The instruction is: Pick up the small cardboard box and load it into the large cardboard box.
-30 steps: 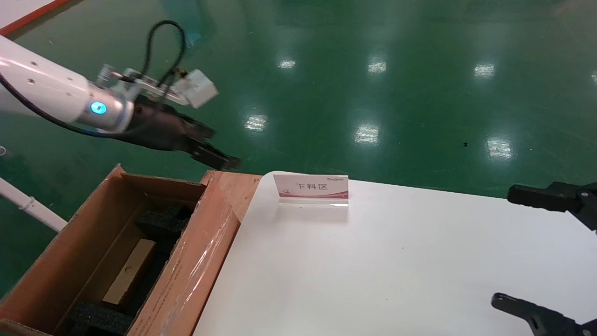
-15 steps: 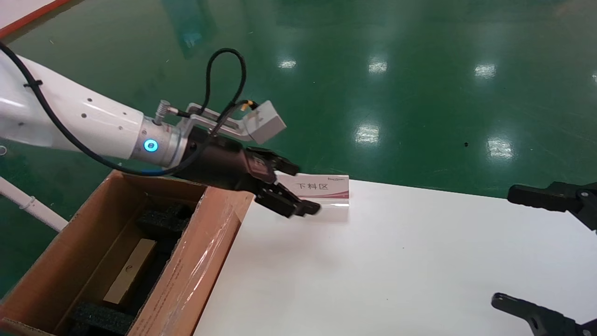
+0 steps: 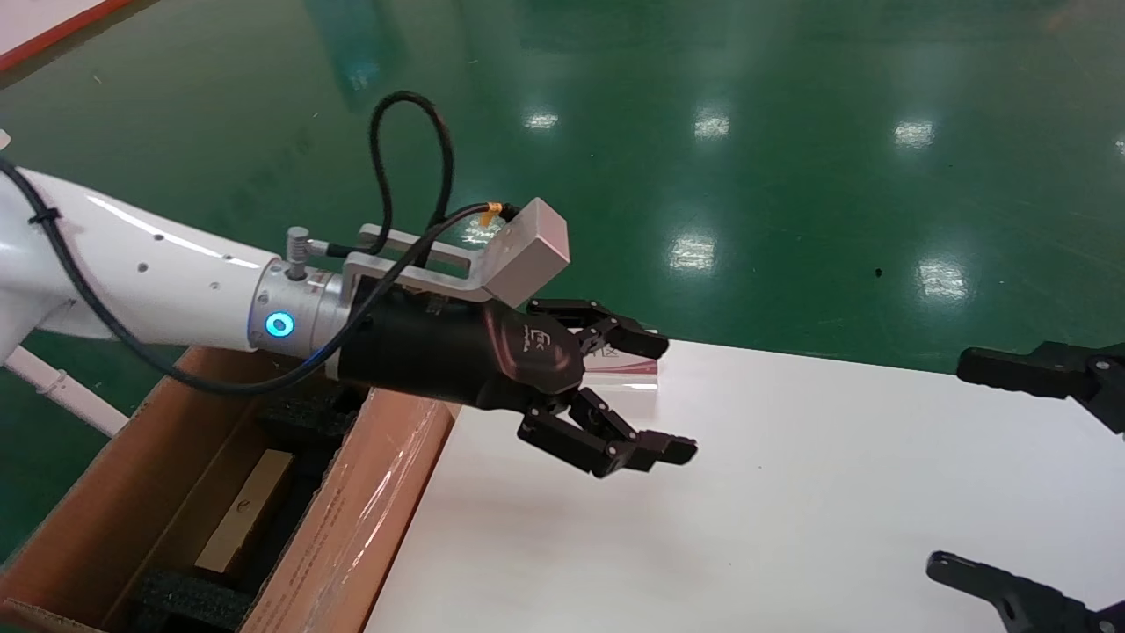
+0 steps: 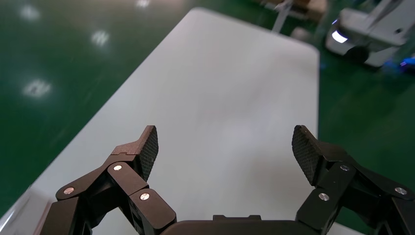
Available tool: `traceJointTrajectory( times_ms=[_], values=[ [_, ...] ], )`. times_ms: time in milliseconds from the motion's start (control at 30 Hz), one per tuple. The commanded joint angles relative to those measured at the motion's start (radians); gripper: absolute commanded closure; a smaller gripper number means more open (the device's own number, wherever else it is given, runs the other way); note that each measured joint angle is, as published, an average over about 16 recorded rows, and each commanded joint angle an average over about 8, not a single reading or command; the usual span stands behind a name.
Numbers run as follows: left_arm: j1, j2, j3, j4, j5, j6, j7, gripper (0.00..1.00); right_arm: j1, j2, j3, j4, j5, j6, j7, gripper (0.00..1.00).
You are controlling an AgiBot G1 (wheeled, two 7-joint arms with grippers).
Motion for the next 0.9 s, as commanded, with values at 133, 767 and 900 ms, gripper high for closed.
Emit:
traceJointTrajectory(
  times_ms=[133, 767, 900],
  values=[
    [0.119, -0.003, -0.176, -0.029, -0.021, 0.057, 0.057, 0.00, 0.000, -0.001, 0.002, 0.000, -0.001, -0.001, 0.001, 0.00],
    [0.487, -0.012, -0.718, -0.117, -0.086, 0.234, 0.233, 0.00, -0.002, -0.003, 0.008, 0.002, -0.005, -0.003, 0.005, 0.00],
    [0.486, -0.012, -0.718, -0.116, -0.086, 0.234, 0.234, 0.00, -0.002, -0.004, 0.009, 0.002, -0.006, -0.004, 0.005, 0.00]
  ],
)
